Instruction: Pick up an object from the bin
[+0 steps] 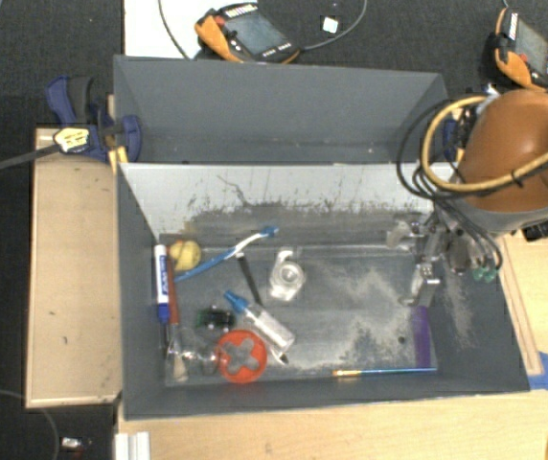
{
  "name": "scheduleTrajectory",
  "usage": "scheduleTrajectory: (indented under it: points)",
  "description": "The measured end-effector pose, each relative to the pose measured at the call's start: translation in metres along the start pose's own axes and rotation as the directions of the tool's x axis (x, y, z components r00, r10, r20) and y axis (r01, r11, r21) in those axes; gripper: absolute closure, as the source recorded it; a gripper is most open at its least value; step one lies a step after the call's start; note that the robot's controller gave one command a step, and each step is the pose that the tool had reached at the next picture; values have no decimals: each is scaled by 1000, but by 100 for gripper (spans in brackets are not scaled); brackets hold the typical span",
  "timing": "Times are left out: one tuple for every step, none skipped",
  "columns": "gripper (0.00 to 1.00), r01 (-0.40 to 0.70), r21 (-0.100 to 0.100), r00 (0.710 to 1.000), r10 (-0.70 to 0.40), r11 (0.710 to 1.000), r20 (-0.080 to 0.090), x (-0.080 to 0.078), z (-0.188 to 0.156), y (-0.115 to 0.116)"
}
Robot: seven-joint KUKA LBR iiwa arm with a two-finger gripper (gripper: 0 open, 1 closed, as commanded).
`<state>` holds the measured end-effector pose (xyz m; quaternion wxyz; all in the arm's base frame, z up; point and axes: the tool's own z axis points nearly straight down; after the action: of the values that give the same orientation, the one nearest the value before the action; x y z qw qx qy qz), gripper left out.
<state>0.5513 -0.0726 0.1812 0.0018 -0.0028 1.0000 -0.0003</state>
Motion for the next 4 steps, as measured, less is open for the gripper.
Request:
scheduleTrajectory:
  points:
    - [0,0,0,1000,0,1000,0,0,0,0]
    - [0,49,-1,999,-49,999,4,22,53,100]
    - [0,72,-1,997,-72,997,5,25,89,170]
    - [0,245,-2,969,-245,969,2,33,102,184]
